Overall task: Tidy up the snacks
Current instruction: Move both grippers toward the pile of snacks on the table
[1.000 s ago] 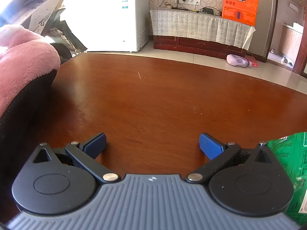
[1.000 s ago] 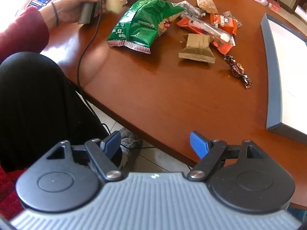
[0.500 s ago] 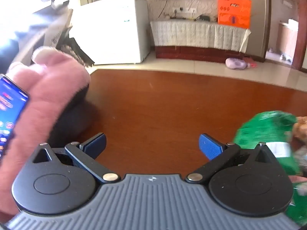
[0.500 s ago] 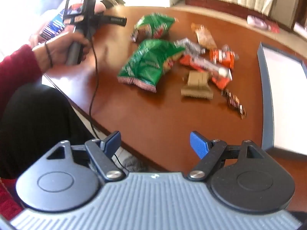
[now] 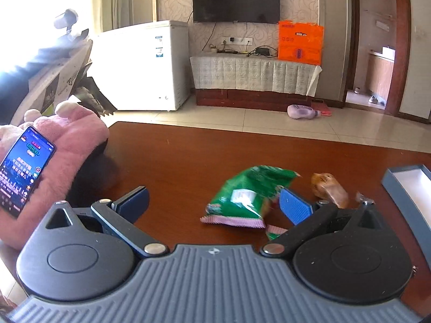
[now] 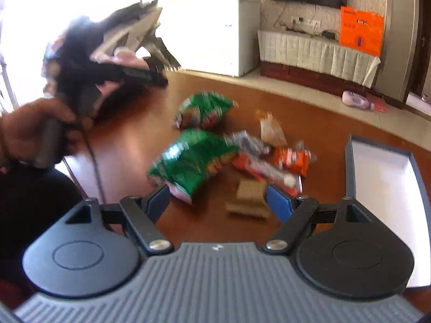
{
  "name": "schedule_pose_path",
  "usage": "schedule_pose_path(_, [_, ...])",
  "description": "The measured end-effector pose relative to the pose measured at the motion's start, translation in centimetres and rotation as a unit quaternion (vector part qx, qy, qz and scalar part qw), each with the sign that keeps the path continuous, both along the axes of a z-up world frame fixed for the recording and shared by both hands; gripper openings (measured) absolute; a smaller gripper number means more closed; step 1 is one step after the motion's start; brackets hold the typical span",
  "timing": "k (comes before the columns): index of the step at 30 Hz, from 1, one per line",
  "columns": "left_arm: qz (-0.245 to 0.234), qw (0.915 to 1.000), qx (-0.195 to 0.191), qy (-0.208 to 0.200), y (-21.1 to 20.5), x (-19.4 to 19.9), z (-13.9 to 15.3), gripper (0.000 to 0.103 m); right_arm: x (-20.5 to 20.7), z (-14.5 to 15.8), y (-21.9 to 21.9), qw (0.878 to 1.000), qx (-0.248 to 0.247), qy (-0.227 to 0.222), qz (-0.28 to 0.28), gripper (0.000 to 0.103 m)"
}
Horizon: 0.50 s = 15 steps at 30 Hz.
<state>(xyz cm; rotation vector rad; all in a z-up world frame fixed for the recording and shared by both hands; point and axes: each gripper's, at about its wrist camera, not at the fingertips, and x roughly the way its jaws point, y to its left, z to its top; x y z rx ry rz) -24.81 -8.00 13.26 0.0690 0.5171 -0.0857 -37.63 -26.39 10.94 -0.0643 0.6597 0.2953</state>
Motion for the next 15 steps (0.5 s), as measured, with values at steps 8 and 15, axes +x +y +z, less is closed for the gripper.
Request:
schedule_pose_path(8, [0.031,0.9985,-0.039,-0.022,-1.2,-1.4,0.9,0.103,0.5,-1.9,-4.0,0.996,0.079,0.005,-0.048,0.081])
schedule_pose_path(15, [0.001,0.9973,-0.066,0.031,-3.2,-1.1,-0.7,0.103,0.3,-2.3,-3.8,0.997,0.069,0.011,-0.045,0.081])
